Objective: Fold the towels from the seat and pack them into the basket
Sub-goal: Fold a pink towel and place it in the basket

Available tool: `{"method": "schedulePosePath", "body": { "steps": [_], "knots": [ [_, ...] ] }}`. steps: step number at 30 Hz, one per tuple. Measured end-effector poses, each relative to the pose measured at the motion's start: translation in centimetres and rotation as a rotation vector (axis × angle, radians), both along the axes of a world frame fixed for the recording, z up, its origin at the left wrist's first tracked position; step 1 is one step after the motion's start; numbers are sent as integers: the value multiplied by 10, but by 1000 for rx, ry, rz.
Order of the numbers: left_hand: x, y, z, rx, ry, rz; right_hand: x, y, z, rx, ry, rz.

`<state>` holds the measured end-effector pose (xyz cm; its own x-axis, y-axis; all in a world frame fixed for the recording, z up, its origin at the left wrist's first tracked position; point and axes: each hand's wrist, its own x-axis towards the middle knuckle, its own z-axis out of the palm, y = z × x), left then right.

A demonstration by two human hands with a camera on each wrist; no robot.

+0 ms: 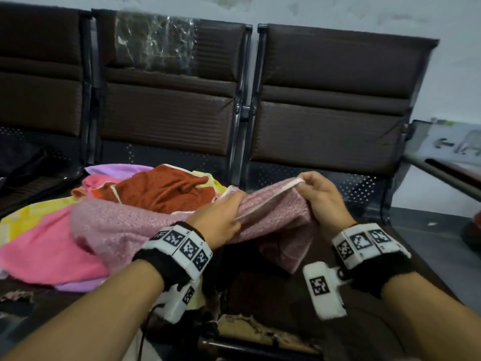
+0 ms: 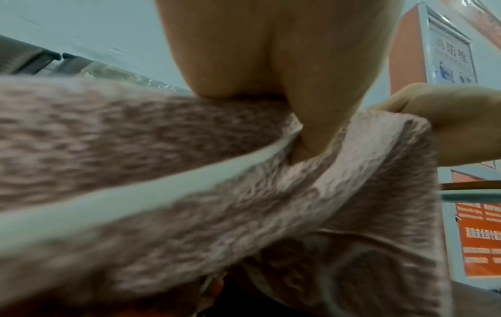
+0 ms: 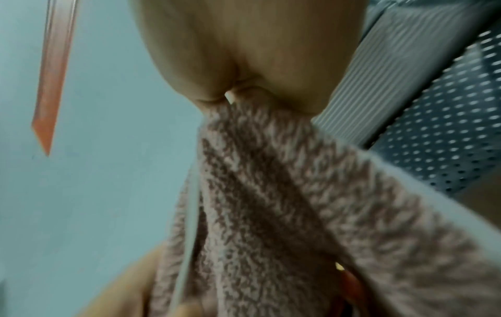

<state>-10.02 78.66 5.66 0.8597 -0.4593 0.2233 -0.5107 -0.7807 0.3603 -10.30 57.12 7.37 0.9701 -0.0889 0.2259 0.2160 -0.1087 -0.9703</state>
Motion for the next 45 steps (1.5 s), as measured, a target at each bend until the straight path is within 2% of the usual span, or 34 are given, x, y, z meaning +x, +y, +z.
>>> {"method": "schedulePosePath", "body": {
  "steps": [6, 8, 11, 12, 14, 16, 18, 22, 24, 27, 30, 33, 36, 38, 41, 45],
  "knots": [
    [3, -28, 11, 66, -107, 53, -16, -61, 18, 357, -82, -361],
    [1, -36, 17, 52, -96, -32, -16, -71, 19, 343, -100, -435],
    [-7, -53, 20, -145, 29, -222, -10, -71, 7, 185, -126, -467],
    [-8, -59, 17, -187, 61, -231, -8, -68, 0, 105, -93, -439],
    [-6, -67, 7, -155, 82, -198, -4, -61, -17, -33, 48, -280],
    [1, -69, -8, -14, 122, -160, -5, -59, -31, -79, 229, -52],
    [9, -68, -20, 124, 163, -144, -6, -65, -44, -177, 335, 76],
    [27, -59, -39, 155, 128, -46, -8, -92, -56, -796, 402, 123],
    [32, -57, -46, 149, 106, 13, -10, -104, -60, -981, 492, 196],
    [34, -58, -50, 114, 78, 108, -15, -115, -66, -1023, 675, 283],
    [30, -62, -43, 35, 5, 67, -19, -124, -67, -1196, 774, 380],
    [24, -65, -40, 204, 39, 52, -24, -128, -65, -1208, 844, 495],
    [21, -65, -45, 470, 148, 82, -28, -121, -65, -1215, 753, 502],
    [24, -61, -50, 586, 239, 70, -26, -114, -63, -1249, 608, 384],
    [24, -59, -54, 630, 361, 27, -19, -102, -55, -1143, 386, 202],
    [18, -58, -46, 603, 353, -9, -13, -81, -49, -994, 222, 66]
  ]
}}
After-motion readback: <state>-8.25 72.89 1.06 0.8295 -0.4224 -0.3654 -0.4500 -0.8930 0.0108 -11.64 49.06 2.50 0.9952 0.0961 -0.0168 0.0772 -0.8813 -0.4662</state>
